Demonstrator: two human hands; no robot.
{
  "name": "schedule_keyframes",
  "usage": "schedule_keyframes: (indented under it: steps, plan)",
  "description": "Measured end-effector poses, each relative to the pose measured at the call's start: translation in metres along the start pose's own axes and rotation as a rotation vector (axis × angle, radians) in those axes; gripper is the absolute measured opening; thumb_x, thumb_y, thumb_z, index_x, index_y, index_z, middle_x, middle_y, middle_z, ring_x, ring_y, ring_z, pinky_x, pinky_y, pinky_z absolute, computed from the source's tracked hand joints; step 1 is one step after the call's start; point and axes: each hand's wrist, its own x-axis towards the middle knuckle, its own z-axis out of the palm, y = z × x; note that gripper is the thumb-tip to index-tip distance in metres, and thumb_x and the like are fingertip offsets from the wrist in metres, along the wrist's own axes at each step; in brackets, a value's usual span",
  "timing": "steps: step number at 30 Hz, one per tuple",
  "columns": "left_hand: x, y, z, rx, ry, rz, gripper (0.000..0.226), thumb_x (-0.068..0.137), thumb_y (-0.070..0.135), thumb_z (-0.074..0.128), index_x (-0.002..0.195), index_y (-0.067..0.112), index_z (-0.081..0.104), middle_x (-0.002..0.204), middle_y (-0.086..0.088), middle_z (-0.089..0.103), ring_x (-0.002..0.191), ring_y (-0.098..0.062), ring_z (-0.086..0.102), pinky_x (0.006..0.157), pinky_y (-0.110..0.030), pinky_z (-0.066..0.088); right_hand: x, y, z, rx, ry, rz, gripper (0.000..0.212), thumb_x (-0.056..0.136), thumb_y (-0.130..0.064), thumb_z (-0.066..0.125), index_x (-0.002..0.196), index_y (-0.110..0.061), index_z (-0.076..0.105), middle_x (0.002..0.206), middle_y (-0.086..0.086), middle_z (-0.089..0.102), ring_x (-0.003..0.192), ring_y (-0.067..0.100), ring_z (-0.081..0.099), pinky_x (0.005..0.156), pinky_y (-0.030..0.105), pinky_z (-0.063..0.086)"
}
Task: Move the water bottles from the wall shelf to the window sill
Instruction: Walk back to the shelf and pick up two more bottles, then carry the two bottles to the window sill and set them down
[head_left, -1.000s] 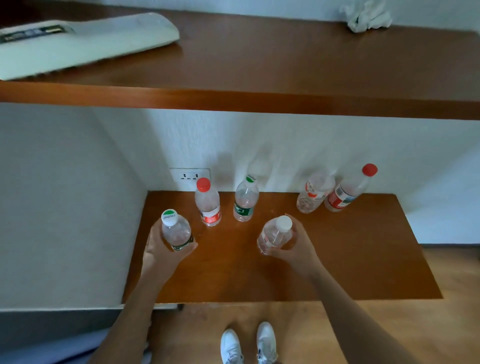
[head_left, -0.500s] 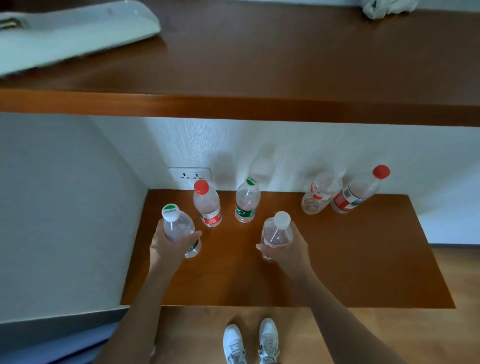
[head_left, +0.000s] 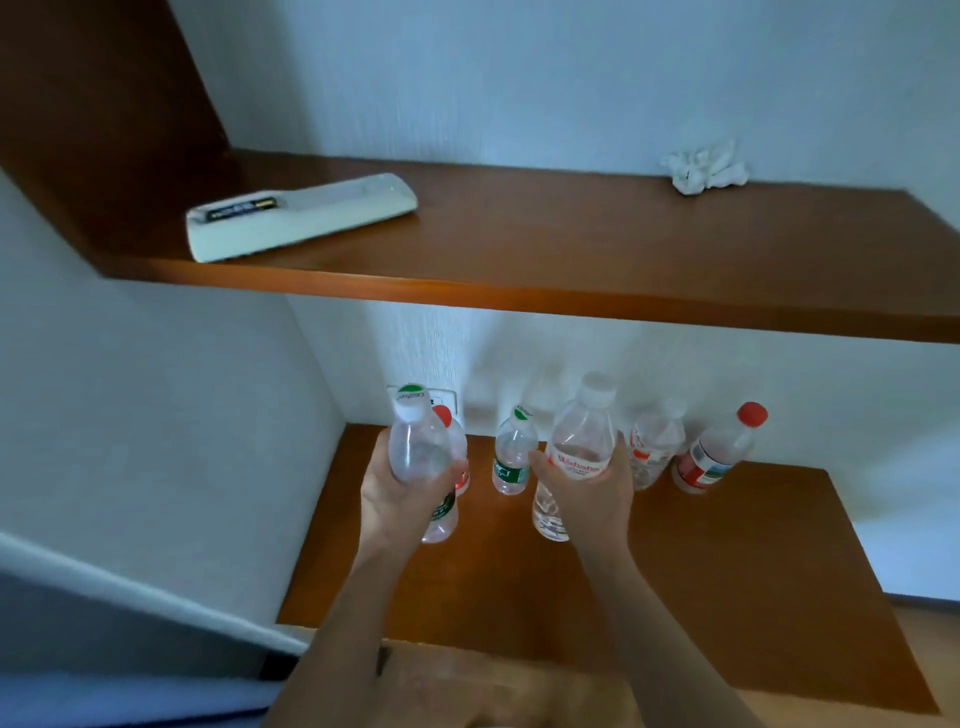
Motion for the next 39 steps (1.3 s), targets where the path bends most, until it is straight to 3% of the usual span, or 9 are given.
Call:
schedule_keyframes:
  steps: [3,6,9,15,19,23,27,33,39]
  plan:
    - [-0.005,0.016,0.000,-0.084,0.008,0.005,0.062,0.070,0.032,0.086,0.119,0.031,0.049,0.107,0.007,0.059,0.101,-0.015,0.060,0.075,-0.024,0.052,-0.005,-0.016,0.005,0.045,0.011,-0.042,0.079,0.073,-0.021,0.087,0.139,-0.016,0.042,0.096,-0.024,0.043,0.098,0.006,0.046,0.062,-0.002,0.040]
    - [-0.015,0.028,-0.007,-0.150,0.028,0.017,0.056,0.071,0.029,0.086,0.111,0.040,0.048,0.103,0.013,0.060,0.099,-0.007,0.060,0.068,-0.013,0.045,-0.009,-0.028,0.012,0.058,-0.014,-0.079,0.065,0.068,-0.024,0.090,0.120,-0.027,0.051,0.100,-0.016,0.061,0.091,0.007,0.064,0.072,0.013,0.050]
    - [-0.027,0.030,-0.020,-0.185,0.062,0.019,0.052,0.070,0.030,0.087,0.104,0.042,0.050,0.101,0.016,0.061,0.093,-0.001,0.062,0.061,-0.010,0.049,-0.019,-0.035,0.023,0.105,-0.072,-0.067,0.067,0.066,-0.025,0.091,0.121,-0.027,0.052,0.105,-0.012,0.065,0.093,0.005,0.065,0.072,0.015,0.050]
    - [-0.053,0.020,-0.059,-0.181,0.206,0.022,0.058,0.067,0.040,0.088,0.113,0.022,0.057,0.099,-0.002,0.068,0.092,-0.019,0.069,0.073,-0.029,0.060,-0.047,-0.035,0.054,0.117,-0.252,-0.122,0.069,0.065,-0.031,0.092,0.120,-0.031,0.051,0.106,-0.014,0.066,0.095,0.005,0.067,0.082,0.026,0.056]
    - [-0.080,0.017,-0.084,-0.150,0.332,0.015,0.049,0.072,0.032,0.086,0.111,0.022,0.057,0.095,0.000,0.069,0.088,-0.015,0.070,0.069,-0.022,0.057,-0.070,-0.045,0.072,0.144,-0.405,-0.193,0.067,0.067,-0.028,0.091,0.119,-0.030,0.050,0.104,-0.014,0.067,0.093,-0.002,0.067,0.074,0.012,0.053]
    - [-0.118,0.016,-0.105,-0.122,0.486,-0.036,0.046,0.072,0.030,0.087,0.107,0.021,0.059,0.090,0.004,0.070,0.085,-0.012,0.069,0.067,-0.020,0.055,-0.098,-0.050,0.083,0.185,-0.612,-0.222,0.063,0.070,-0.025,0.089,0.115,-0.039,0.048,0.107,-0.022,0.064,0.094,-0.015,0.063,0.070,0.009,0.054]
    - [-0.169,0.010,-0.122,-0.104,0.710,-0.098,0.045,0.067,0.040,0.086,0.103,0.030,0.061,0.092,0.008,0.071,0.087,-0.006,0.068,0.070,-0.015,0.052,-0.133,-0.047,0.089,0.181,-0.767,-0.311,0.064,0.067,-0.021,0.091,0.109,-0.046,0.049,0.099,-0.022,0.064,0.094,-0.009,0.064,0.069,0.010,0.053]
    - [-0.264,-0.004,-0.134,-0.059,1.044,-0.230,0.041,0.072,0.020,0.087,0.098,0.035,0.059,0.087,0.011,0.071,0.082,-0.002,0.067,0.070,-0.012,0.050,-0.209,-0.033,0.090,0.224,-1.124,-0.325,0.057,0.066,-0.013,0.092,0.109,-0.026,0.055,0.096,-0.007,0.067,0.087,-0.005,0.064,0.069,0.005,0.046]
    - [-0.368,-0.008,-0.146,-0.049,1.369,-0.338,0.042,0.067,0.028,0.089,0.098,0.030,0.061,0.088,0.004,0.072,0.084,-0.013,0.070,0.075,-0.026,0.056,-0.300,-0.026,0.088,0.192,-1.443,-0.335,0.056,0.067,-0.014,0.091,0.101,-0.038,0.054,0.094,-0.014,0.068,0.088,-0.006,0.065,0.072,0.008,0.048]
